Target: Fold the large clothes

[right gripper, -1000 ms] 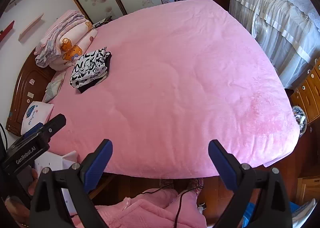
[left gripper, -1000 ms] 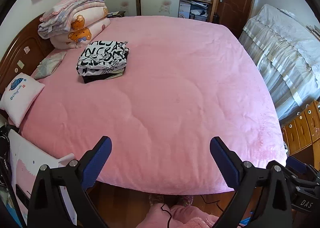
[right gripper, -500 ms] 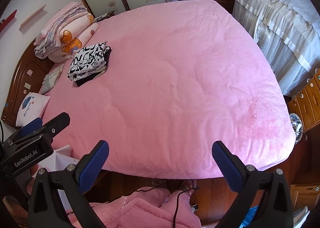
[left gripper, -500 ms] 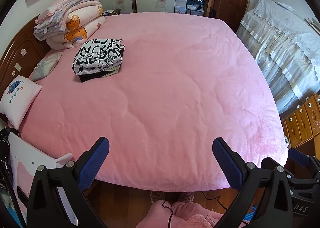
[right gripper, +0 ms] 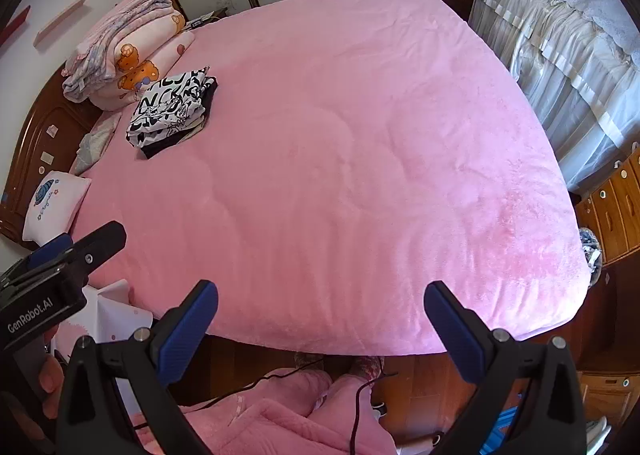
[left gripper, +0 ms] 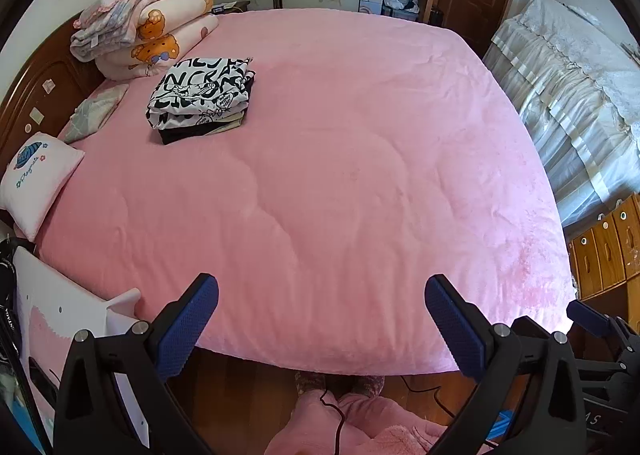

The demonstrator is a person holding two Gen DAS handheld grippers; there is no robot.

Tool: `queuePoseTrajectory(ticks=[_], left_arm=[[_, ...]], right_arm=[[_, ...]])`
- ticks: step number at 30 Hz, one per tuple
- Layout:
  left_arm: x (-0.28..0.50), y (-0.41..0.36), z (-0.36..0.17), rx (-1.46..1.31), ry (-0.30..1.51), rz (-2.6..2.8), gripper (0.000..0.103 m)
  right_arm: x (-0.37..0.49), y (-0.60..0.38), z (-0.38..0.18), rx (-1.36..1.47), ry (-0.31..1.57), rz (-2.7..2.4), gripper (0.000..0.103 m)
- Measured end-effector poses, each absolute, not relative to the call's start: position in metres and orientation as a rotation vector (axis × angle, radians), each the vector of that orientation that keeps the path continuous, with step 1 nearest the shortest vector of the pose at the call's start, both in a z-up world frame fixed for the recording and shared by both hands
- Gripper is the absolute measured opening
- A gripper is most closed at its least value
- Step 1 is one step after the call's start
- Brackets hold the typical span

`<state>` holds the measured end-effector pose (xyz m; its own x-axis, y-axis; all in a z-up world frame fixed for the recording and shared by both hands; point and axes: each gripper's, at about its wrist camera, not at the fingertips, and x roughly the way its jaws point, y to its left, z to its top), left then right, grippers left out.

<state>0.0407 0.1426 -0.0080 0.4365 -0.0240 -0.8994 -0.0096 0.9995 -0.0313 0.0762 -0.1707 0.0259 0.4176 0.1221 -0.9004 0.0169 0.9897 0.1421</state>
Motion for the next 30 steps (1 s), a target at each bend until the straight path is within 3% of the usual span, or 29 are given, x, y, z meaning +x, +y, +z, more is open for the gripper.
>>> queuePoseTrajectory(ticks=[30], left_arm=[[0.045,0.129,-0.016,0.015,1.134,-0.047,0.102]], right_arm=[[0.081,-0.183,0.027,0.160,1.138,0.032,0.103]])
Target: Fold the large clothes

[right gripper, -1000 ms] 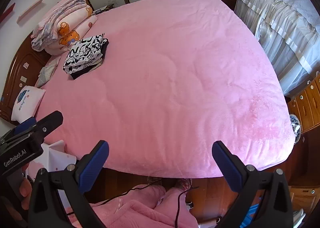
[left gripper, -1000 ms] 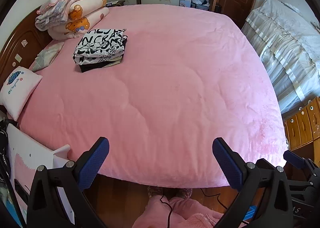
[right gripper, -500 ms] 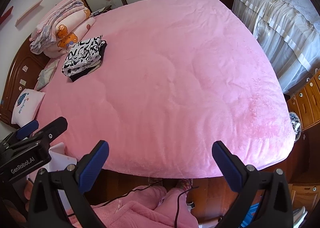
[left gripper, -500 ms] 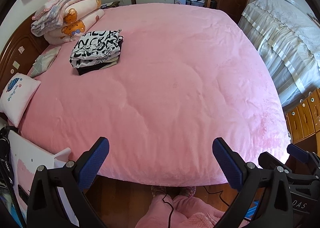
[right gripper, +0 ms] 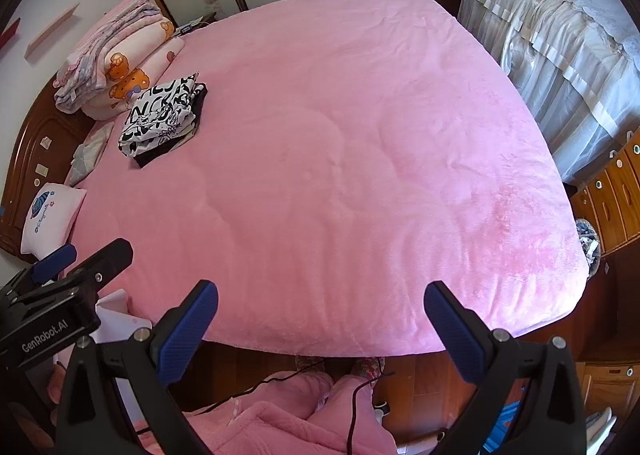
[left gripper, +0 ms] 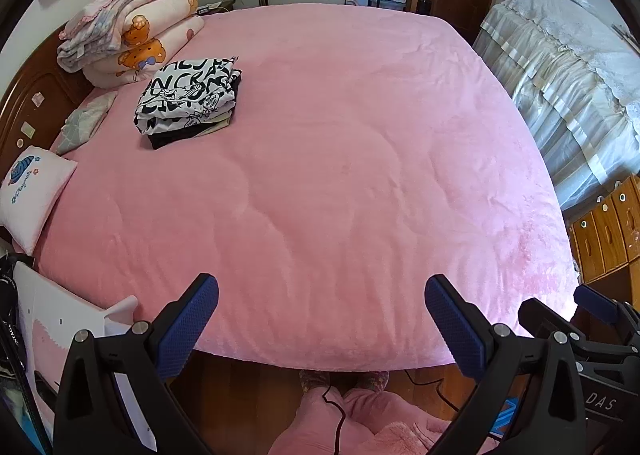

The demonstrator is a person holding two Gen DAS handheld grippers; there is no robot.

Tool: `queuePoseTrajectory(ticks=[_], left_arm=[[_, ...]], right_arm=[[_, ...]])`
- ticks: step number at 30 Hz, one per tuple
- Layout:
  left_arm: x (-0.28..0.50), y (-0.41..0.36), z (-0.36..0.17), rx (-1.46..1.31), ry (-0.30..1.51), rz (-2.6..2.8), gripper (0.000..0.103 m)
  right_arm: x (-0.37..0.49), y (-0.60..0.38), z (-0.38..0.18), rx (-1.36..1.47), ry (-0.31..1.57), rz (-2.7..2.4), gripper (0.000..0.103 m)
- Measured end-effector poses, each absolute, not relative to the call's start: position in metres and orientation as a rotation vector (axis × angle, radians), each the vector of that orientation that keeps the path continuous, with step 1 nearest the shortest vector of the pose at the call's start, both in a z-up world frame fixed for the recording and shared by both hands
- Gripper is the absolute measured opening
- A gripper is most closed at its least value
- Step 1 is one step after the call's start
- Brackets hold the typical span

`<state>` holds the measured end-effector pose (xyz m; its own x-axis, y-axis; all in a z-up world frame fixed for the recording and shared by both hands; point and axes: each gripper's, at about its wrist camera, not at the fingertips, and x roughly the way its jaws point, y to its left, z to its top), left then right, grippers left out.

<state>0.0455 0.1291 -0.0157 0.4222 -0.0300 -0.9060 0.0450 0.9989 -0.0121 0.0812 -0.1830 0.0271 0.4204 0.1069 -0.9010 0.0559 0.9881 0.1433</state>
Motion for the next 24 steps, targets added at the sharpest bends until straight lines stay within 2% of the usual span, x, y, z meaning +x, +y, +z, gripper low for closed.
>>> queuePoseTrajectory(ticks=[24], left_arm=[[0.0522,0.1254,-0.0157,0.019,1.126,-0.051,0.102]], right_arm=[[0.0840,-0.1813,0.0225,0.172,1.145,0.015,0.103]])
